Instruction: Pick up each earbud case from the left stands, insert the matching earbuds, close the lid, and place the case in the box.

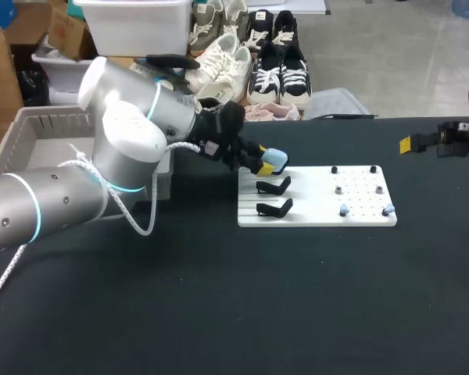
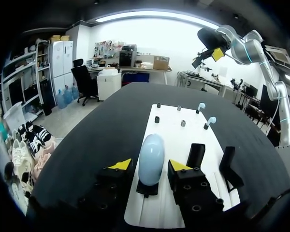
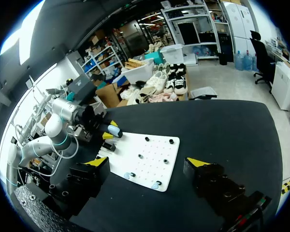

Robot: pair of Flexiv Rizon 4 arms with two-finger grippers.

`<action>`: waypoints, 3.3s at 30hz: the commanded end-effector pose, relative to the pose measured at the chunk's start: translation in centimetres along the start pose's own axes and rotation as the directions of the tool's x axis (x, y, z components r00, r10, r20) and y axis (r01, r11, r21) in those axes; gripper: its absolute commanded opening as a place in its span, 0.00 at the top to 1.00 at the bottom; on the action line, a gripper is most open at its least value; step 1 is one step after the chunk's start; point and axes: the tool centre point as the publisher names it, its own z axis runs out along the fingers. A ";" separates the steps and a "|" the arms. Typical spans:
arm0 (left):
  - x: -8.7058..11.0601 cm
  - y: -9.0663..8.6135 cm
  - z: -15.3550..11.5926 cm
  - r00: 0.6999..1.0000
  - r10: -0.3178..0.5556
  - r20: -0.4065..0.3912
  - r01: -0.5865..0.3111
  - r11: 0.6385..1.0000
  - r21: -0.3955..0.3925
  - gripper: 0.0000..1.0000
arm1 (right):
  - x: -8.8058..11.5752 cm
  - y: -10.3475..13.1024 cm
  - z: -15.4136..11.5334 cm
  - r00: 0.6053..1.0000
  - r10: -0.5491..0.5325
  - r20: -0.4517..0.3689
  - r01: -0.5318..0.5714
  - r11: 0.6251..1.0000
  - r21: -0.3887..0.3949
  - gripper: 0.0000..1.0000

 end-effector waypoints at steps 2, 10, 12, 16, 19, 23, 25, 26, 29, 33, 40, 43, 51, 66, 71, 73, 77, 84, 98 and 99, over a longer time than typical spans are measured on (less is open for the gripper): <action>-0.1 0.6 0.3 1.000 0.001 -0.004 -0.001 1.000 0.014 0.58 | 0.0 0.0 0.0 1.000 0.000 0.000 0.000 1.000 0.000 0.00; 0.2 0.6 0.4 1.000 -0.010 -0.001 0.010 1.000 0.016 0.73 | 0.0 0.0 0.0 1.000 0.000 0.000 0.000 1.000 0.000 0.00; 0.2 0.6 0.3 1.000 -0.011 0.001 0.011 1.000 0.016 0.78 | 0.0 0.0 0.0 1.000 0.000 0.000 0.000 1.000 0.000 0.00; 0.2 0.6 0.2 1.000 -0.012 0.004 0.012 1.000 0.016 0.85 | 0.0 0.0 0.0 1.000 0.000 0.000 0.000 1.000 0.000 0.00; 0.0 0.4 0.1 1.000 -0.010 0.009 0.009 1.000 0.018 0.93 | 0.0 0.0 0.0 1.000 0.000 0.000 0.000 1.000 0.000 0.00; -0.5 0.0 -0.2 1.000 -0.004 0.018 0.004 1.000 0.020 1.00 | 0.0 0.0 0.0 1.000 0.000 0.000 0.000 1.000 0.000 0.00; -0.8 -0.2 -0.6 1.000 -0.005 0.030 0.004 1.000 0.018 1.00 | 0.0 0.0 0.0 1.000 0.000 0.000 0.000 1.000 0.000 0.00; -0.9 -0.4 -0.8 0.999 -0.006 0.036 0.006 1.000 0.017 1.00 | 0.0 0.0 0.0 1.000 0.000 0.000 0.000 1.000 0.000 0.00; -1.4 -0.9 -1.4 0.999 -0.008 0.043 0.007 1.000 0.012 1.00 | 0.0 0.0 0.0 1.000 0.000 0.000 0.000 1.000 0.000 0.00; -2.3 -1.5 -2.4 0.998 -0.017 0.055 0.017 1.000 -0.005 1.00 | 0.0 0.0 0.0 1.000 0.000 0.000 0.000 1.000 0.000 0.00; -4.2 -2.8 -3.7 0.997 -0.028 0.076 0.030 0.999 -0.020 1.00 | 0.0 0.0 0.0 1.000 0.000 0.000 0.000 1.000 0.000 0.00; -4.9 -3.2 -4.1 0.996 -0.034 0.085 0.037 0.999 -0.031 1.00 | -0.6 0.4 0.5 1.000 -0.024 0.002 0.024 0.999 -0.026 0.00; -6.4 -4.0 -3.8 0.997 -0.019 0.069 0.022 0.999 -0.040 1.00 | -0.7 3.2 3.7 0.997 -0.076 -0.024 0.073 0.989 -0.125 0.00; -8.6 -4.9 -2.1 0.998 0.035 0.049 -0.035 0.999 -0.001 1.00 | -0.3 6.9 7.1 0.988 -0.136 -0.072 0.118 0.970 -0.213 0.00; -9.3 -5.5 -1.8 0.997 0.055 0.054 -0.055 0.998 0.015 1.00 | -0.5 7.6 8.0 0.984 -0.155 -0.086 0.132 0.964 -0.229 0.00; -9.6 -5.9 -1.7 0.996 0.064 0.055 -0.065 0.998 0.019 1.00 | -0.5 7.7 8.2 0.984 -0.157 -0.089 0.133 0.964 -0.231 0.00; -9.8 -6.4 -1.6 0.996 0.073 0.056 -0.074 0.997 0.028 1.00 | -0.7 7.8 8.6 0.982 -0.162 -0.096 0.136 0.962 -0.237 0.00; -10.2 -7.2 -1.2 0.995 0.085 0.060 -0.088 0.995 0.051 1.00 | -1.3 8.0 9.5 0.979 -0.176 -0.105 0.145 0.957 -0.250 0.00; -10.7 -7.6 -0.5 0.993 0.098 0.067 -0.102 0.992 0.073 1.00 | -1.7 8.6 10.6 0.975 -0.194 -0.110 0.158 0.948 -0.277 0.00; -10.7 -7.6 -0.5 0.993 0.099 0.068 -0.104 0.992 0.075 1.00 | -1.7 8.6 10.7 0.975 -0.195 -0.111 0.158 0.948 -0.278 0.00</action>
